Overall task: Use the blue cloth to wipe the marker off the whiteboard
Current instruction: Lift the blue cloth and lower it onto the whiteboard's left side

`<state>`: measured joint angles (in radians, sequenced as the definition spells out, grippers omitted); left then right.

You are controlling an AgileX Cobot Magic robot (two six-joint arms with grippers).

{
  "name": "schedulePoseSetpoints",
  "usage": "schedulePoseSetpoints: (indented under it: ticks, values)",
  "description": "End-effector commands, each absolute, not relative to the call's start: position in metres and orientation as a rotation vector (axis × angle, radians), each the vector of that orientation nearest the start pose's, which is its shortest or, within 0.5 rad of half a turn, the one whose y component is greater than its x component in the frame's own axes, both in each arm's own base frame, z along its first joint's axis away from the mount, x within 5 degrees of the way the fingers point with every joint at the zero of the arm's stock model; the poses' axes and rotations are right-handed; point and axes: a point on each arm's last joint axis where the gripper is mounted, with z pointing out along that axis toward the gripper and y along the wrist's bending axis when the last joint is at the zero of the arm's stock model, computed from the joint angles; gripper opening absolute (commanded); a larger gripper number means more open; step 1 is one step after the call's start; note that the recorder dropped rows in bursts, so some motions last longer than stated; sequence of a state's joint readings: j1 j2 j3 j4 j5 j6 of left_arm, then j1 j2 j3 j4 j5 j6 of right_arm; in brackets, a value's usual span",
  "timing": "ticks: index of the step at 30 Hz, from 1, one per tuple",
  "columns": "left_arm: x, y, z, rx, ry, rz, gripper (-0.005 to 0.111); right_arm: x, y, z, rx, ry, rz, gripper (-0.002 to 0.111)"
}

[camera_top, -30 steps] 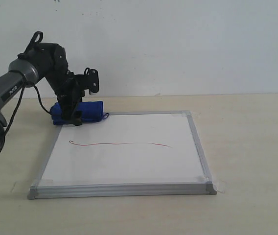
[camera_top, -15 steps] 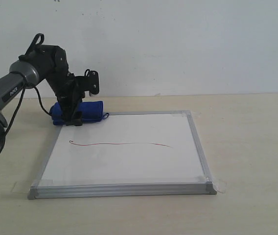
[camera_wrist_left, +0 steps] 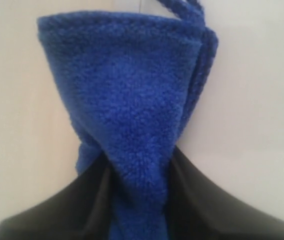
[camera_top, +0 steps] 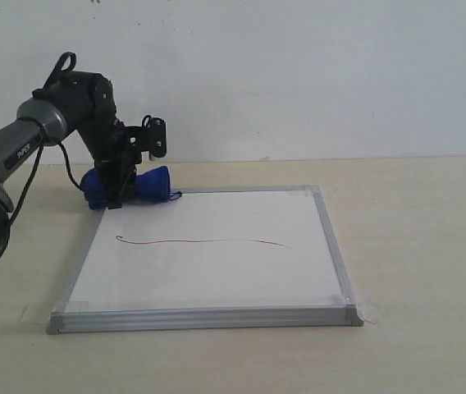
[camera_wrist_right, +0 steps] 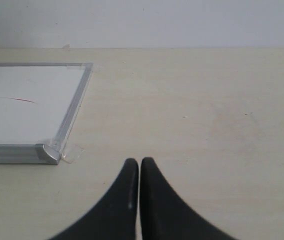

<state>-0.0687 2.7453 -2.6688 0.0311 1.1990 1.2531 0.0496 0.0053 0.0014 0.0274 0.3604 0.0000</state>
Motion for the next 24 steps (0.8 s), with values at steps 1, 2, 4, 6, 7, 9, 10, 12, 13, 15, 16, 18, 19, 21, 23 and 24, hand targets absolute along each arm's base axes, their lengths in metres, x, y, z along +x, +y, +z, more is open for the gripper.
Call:
schedulePoseSetpoints:
  ticks: [1, 2, 4, 6, 7, 9, 10, 12, 13, 15, 16, 18, 19, 21, 23, 24]
  values:
    - [0.559, -0.035, 0.160, 1.613, 2.262, 0.364, 0.004, 0.053, 0.003, 0.181, -0.028, 1.841, 0.052, 0.001]
    - [0.558, -0.035, 0.165, 1.588, 2.264, 0.364, 0.004, 0.053, 0.003, 0.181, -0.028, 1.841, 0.052, 0.001]
    - [0.557, -0.034, 0.182, 1.513, 2.273, 0.363, 0.004, 0.053, 0.003, 0.181, -0.028, 1.841, 0.052, 0.001]
    - [0.555, -0.034, 0.199, 1.422, 2.289, 0.357, 0.004, 0.053, 0.003, 0.181, -0.028, 1.841, 0.052, 0.001]
    - [0.554, -0.033, 0.207, 1.363, 2.301, 0.344, 0.004, 0.053, 0.003, 0.181, -0.028, 1.841, 0.052, 0.001]
    - [0.552, -0.032, 0.220, 1.260, 2.316, 0.288, 0.004, 0.053, 0.003, 0.181, -0.028, 1.841, 0.052, 0.001]
    - [0.551, -0.031, 0.226, 1.172, 2.340, 0.249, 0.004, 0.053, 0.003, 0.181, -0.028, 1.841, 0.052, 0.001]
    - [0.549, -0.023, 0.234, 0.970, 2.408, 0.198, 0.004, 0.053, 0.003, 0.181, -0.028, 1.841, 0.052, 0.001]
    - [0.548, -0.019, 0.238, 0.870, 2.439, 0.174, 0.004, 0.053, 0.003, 0.181, -0.028, 1.841, 0.052, 0.001]
    - [0.545, -0.015, 0.241, 0.734, 2.490, 0.136, 0.004, 0.053, 0.003, 0.181, -0.028, 1.841, 0.052, 0.001]
    - [0.543, -0.013, 0.241, 0.684, 2.516, 0.112, 0.004, 0.053, 0.003, 0.181, -0.028, 1.841, 0.052, 0.001]
    - [0.537, -0.013, 0.240, 0.661, 2.557, 0.066, 0.004, 0.053, 0.003, 0.181, -0.028, 1.841, 0.052, 0.001]
    - [0.533, -0.015, 0.239, 0.662, 2.575, 0.034, 0.004, 0.053, 0.003, 0.181, -0.028, 1.841, 0.052, 0.001]
    - [0.525, -0.019, 0.241, 0.667, 2.597, -0.042, 0.004, 0.053, 0.003, 0.181, -0.028, 1.841, 0.052, 0.001]
    - [0.515, -0.020, 0.245, 0.669, 2.625, -0.067, 0.004, 0.053, 0.003, 0.181, -0.028, 1.841, 0.052, 0.001]
    - [0.511, -0.020, 0.247, 0.664, 2.637, -0.072, 0.004, 0.053, 0.003, 0.181, -0.028, 1.841, 0.052, 0.001]
